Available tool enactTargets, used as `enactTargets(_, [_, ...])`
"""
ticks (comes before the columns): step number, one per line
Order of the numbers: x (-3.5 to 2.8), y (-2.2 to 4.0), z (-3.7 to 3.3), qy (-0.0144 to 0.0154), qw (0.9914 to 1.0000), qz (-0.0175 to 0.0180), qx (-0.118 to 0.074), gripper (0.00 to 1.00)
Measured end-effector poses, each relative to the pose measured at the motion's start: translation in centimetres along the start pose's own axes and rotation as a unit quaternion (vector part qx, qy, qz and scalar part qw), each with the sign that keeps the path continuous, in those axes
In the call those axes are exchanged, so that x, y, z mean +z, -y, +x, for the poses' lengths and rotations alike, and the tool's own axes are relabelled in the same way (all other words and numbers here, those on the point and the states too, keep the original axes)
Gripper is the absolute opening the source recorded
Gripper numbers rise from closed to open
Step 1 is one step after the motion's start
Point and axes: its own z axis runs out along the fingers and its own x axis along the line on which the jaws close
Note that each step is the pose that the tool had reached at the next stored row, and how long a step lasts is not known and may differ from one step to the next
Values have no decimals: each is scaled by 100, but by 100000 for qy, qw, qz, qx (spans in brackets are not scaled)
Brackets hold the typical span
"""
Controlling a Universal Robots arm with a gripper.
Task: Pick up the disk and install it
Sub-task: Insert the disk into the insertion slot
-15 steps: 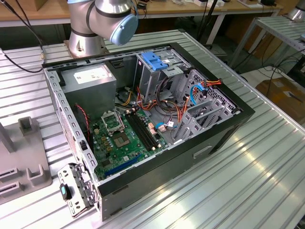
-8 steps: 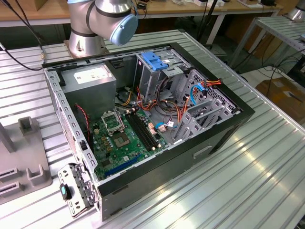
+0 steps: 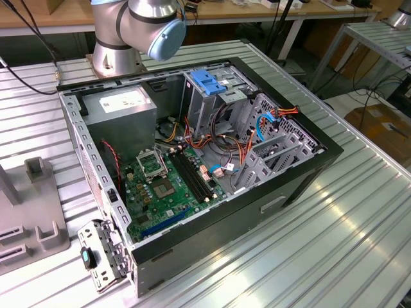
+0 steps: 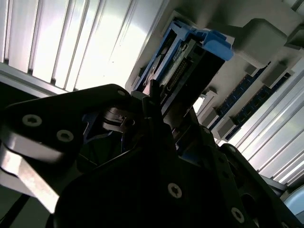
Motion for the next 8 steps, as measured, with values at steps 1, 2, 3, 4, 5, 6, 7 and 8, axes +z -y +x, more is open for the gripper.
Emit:
enactTargets(1, [-1, 0, 0, -1, 100000, -3, 0, 35])
enactTargets(2, [-3, 0, 0, -2, 100000, -5, 1, 35])
enactTargets(3, [-4, 0, 0, -3, 100000, -4, -1, 35])
enactTargets(4, [-18, 0, 0, -18, 100000, -28, 1, 35])
enactTargets(5, [-112, 3, -3, -2, 100000, -3, -1, 35])
enactTargets(6, [-150, 4, -5, -1, 100000, -1, 0, 35])
enactTargets(7, [-182, 4, -6, -4, 100000, -1, 0, 35])
enactTargets(8, [-233, 5, -7, -3, 100000, -5, 2, 35])
